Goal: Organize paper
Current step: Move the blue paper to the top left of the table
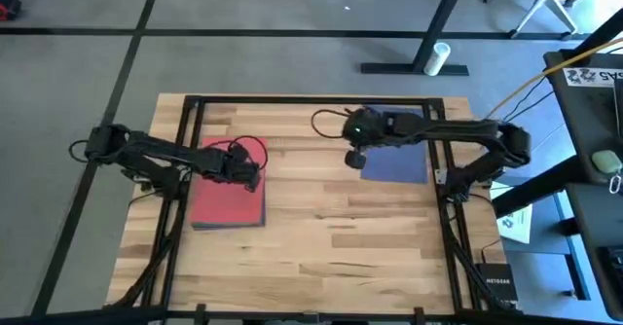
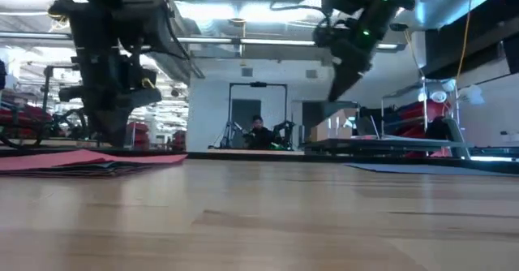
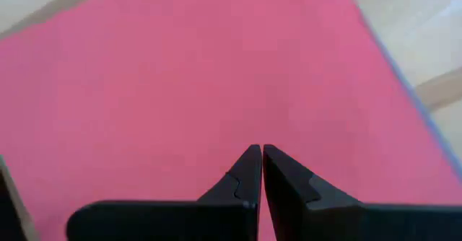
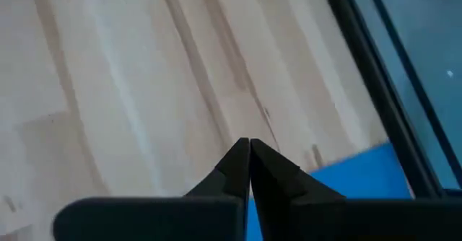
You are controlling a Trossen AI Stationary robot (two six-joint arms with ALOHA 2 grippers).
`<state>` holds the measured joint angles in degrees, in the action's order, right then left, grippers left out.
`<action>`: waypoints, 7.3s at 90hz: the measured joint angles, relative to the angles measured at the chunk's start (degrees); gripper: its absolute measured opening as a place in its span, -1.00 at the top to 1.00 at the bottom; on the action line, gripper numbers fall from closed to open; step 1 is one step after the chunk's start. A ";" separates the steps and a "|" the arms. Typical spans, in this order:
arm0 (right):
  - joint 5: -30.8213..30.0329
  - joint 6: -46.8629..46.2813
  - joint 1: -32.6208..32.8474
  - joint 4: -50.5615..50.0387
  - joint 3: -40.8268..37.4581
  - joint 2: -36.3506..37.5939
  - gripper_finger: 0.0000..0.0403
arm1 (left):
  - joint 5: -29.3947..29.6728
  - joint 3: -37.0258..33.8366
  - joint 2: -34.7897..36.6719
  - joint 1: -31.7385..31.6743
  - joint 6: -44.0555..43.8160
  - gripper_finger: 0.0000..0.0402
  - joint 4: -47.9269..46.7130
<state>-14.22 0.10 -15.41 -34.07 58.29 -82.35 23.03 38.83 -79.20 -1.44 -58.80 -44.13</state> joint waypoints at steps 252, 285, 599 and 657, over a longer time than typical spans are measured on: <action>-0.67 -3.76 -0.01 -4.37 -10.98 2.91 1.00 | -32.48 13.82 -17.02 43.22 -33.01 1.00 18.85; -5.03 -13.19 -6.10 -5.89 -12.87 0.67 1.00 | -19.95 23.78 -16.34 41.21 -17.80 1.00 -2.63; 8.31 -8.59 -10.10 1.49 -15.79 17.99 1.00 | -18.56 33.59 -33.96 -10.97 75.44 1.00 33.04; 8.72 -8.49 -10.10 0.88 -15.79 17.99 1.00 | -15.84 28.07 -28.90 -13.10 74.03 1.00 14.29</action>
<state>-5.50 -8.40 -25.52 -33.19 42.50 -64.36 7.19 66.90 -108.10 -14.54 15.23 -29.84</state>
